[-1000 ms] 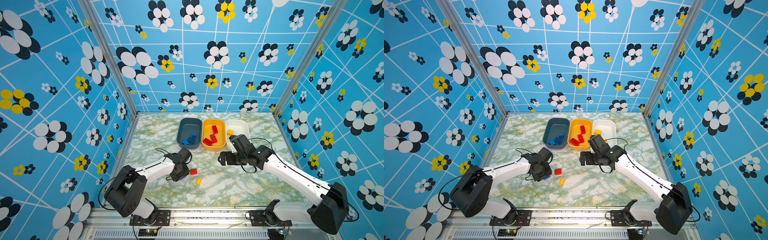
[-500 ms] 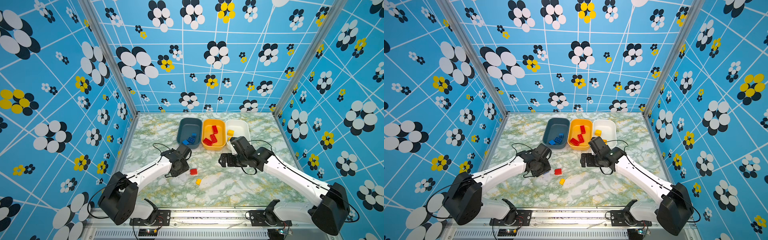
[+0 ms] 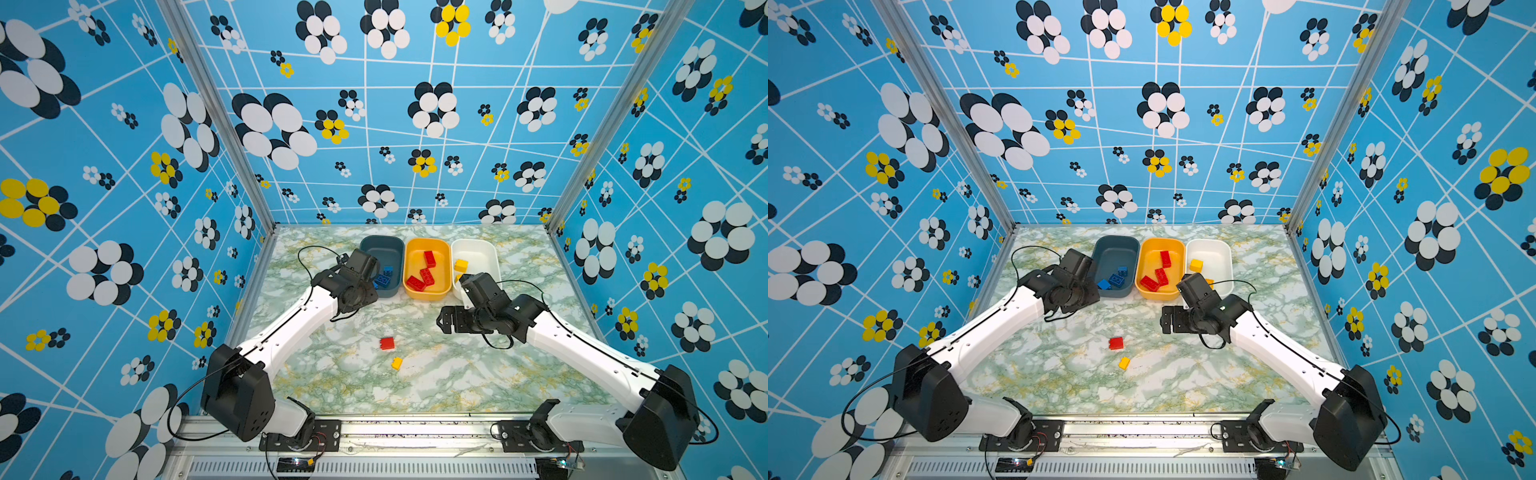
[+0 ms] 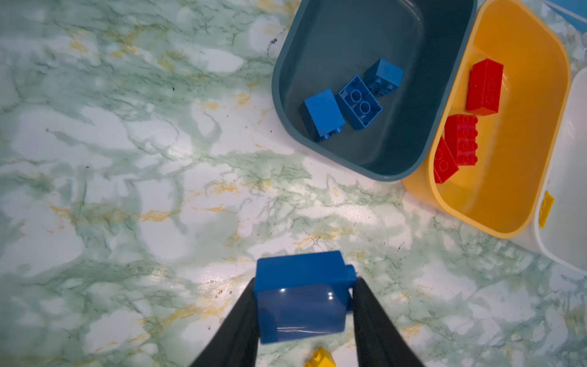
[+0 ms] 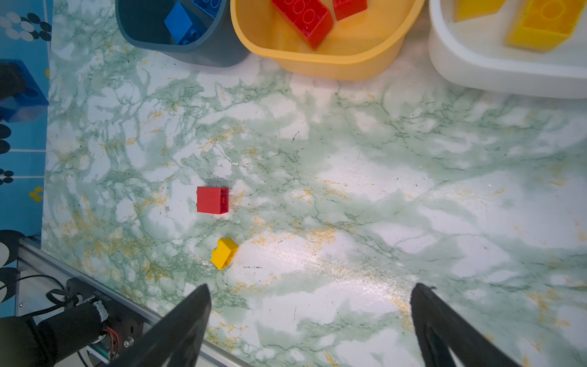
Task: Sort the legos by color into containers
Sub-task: 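Carry the blue brick with the left gripper over the teal bin, then open the left gripper to drop the blue brick into the teal bin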
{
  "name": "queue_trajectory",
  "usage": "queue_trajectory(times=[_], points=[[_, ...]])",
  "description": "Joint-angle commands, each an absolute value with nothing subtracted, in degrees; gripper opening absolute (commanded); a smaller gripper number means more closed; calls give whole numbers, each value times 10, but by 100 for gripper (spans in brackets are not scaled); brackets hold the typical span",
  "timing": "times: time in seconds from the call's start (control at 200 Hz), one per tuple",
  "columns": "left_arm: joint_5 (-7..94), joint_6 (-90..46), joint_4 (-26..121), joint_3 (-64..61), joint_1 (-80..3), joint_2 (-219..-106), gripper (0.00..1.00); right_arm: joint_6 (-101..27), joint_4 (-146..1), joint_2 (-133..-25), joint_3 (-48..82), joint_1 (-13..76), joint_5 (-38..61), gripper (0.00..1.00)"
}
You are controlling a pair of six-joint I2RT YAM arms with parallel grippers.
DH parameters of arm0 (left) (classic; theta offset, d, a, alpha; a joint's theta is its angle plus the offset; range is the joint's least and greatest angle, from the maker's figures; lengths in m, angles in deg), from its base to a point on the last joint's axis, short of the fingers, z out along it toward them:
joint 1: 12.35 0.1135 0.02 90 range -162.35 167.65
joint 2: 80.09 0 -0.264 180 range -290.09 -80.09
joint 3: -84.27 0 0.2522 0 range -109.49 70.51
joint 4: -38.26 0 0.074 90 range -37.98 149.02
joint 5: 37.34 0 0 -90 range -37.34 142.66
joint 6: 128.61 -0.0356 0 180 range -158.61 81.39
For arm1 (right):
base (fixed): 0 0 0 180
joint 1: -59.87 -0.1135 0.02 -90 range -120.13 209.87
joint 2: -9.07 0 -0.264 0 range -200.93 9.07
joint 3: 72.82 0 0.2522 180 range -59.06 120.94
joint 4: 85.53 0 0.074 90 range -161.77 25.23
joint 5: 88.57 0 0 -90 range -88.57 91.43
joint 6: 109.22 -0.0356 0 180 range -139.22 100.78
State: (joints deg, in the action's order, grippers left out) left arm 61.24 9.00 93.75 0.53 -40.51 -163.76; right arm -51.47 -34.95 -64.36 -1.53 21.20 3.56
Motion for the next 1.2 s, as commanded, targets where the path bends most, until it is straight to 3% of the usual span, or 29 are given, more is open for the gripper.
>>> queue_trajectory(times=[0.0,0.63,0.72,0.8,0.889,1.194], points=[[608,42,930,-37,-382,-1676,36,-523,-347,-635,-13,209,40,99],[567,-16,886,-213,-330,-1947,36,-530,-359,-648,-6,209,47,99],[567,-16,890,-225,-329,-1964,42,-530,-358,-646,-8,209,47,99],[567,-15,888,-226,-329,-1967,58,-531,-358,-645,-9,209,46,99],[567,-13,886,-223,-330,-1964,67,-530,-359,-645,-9,209,47,99],[568,-14,883,-207,-332,-1937,74,-530,-366,-649,-10,209,49,99]])
